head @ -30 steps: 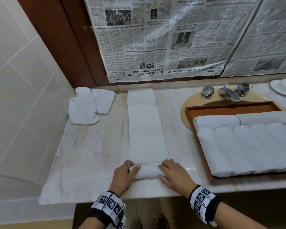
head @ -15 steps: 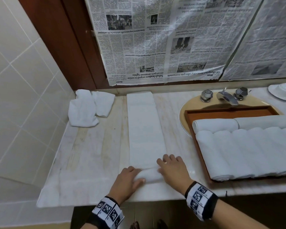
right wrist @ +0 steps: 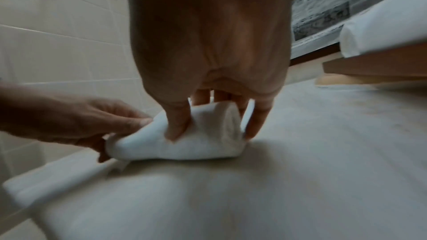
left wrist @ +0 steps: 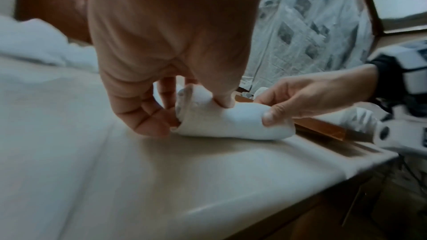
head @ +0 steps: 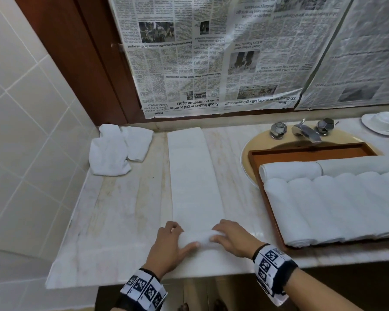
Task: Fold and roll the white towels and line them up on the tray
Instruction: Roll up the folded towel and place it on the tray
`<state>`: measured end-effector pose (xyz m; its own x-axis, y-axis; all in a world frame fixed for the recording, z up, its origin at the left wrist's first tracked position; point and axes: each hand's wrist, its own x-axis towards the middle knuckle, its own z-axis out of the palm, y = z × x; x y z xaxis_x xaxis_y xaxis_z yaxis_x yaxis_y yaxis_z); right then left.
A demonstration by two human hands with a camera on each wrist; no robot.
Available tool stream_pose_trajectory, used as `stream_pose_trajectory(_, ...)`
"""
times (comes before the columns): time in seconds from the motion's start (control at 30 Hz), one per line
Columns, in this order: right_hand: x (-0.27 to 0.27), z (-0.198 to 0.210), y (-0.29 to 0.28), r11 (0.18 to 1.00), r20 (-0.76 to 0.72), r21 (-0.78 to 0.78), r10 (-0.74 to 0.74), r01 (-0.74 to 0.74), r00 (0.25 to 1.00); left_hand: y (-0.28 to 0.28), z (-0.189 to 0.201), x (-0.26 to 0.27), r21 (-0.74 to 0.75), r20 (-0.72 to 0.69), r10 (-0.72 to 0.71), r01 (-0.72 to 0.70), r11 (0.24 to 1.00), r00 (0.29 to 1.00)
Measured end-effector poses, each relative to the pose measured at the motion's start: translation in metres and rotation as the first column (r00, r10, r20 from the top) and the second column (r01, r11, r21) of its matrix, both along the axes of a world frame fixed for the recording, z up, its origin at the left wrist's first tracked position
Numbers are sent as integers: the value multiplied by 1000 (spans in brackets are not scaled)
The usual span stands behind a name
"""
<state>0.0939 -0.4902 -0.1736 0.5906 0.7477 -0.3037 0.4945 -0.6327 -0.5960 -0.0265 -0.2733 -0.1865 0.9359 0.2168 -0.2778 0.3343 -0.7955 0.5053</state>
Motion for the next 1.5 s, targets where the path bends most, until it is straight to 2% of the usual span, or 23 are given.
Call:
stream_pose_trajectory(0.1,3,-5,-4,996,-60,72,-41,46,997,3,-1,-5,-54,9,-82,82,995,997)
stream_pose_trajectory(0.2,7,-4,-5,976,-135,132,-154,172,979,5,-6,-14,-8,81,-125,126,992,989)
stream_pose_trajectory(0.33,9,1,3,965,-196,111,-212,237,957,3,-10,-16,-53,97,-62,68,996,993)
stream_pose_trajectory(0.37,7,2,5,974,-112,90,-199,209,974,3,-10,-15,-87,90,-30,38,995,995)
stream_pose_trajectory(0.4,4,2,7,985,83,76,-160,154,984,3,-9,-13,-125,84,0,10,992,996)
stream_pose_trajectory(0.47,-5,-3,9,999,498,41,-36,18,867,3,-6,-7,-180,66,48,-36,983,997)
stream_pose_trajectory(0.53,-20,-12,9,997,625,-15,71,-78,778,3,-1,-1,-197,40,88,-79,977,995)
stream_pose_trajectory(0.57,-25,-18,9,995,626,-39,98,-94,773,3,1,2,-194,24,106,-99,976,994)
stream_pose_trajectory(0.67,-21,-21,10,990,502,-105,136,-96,854,-1,3,7,-57,-35,95,-97,994,995)
stream_pose_trajectory(0.73,-10,-14,12,990,391,-95,131,-102,911,-6,4,5,101,9,38,-38,994,999)
stream_pose_trajectory(0.8,-1,-3,15,997,187,-40,71,-65,980,-8,4,3,191,74,-45,31,981,996)
stream_pose_trajectory(0.9,11,9,12,999,-77,-32,15,-18,997,-5,1,4,222,42,-141,128,967,989)
stream_pose_trajectory(0.97,13,11,8,998,-148,-29,-62,59,987,1,-3,5,221,16,-193,185,957,981)
stream_pose_trajectory(1.0,10,9,7,995,-76,-23,-100,98,992,5,-4,5,193,14,-203,197,961,979)
stream_pose_trajectory(1.03,5,7,7,994,144,-13,-110,113,984,9,-5,7,141,6,-199,196,970,980)
stream_pose_trajectory(1.07,-2,4,7,995,393,-29,-75,94,916,14,-4,9,76,-7,-182,182,980,983)
stream_pose_trajectory(1.1,-12,0,7,997,538,-44,-34,69,842,17,-4,12,12,-20,-161,161,987,987)
stream_pose_trajectory(1.17,-30,-8,8,999,637,-39,35,-13,770,23,-4,20,-79,-22,-121,119,990,992)
stream_pose_trajectory(1.23,-32,-16,8,997,605,-47,82,-68,792,23,-3,24,-83,-26,-118,116,990,993)
stream_pose_trajectory(1.3,-21,-16,9,996,528,-46,88,-75,844,19,0,20,59,-31,-160,161,985,987)
stream_pose_trajectory(1.4,1,1,13,999,173,14,34,-37,984,9,2,8,243,68,-198,176,954,978)
stream_pose_trajectory(1.43,8,7,14,1000,31,13,16,-17,999,6,1,5,240,82,-193,169,956,978)
stream_pose_trajectory(1.5,14,15,12,1000,-118,-2,6,-6,993,4,-1,2,221,51,-180,164,961,982)
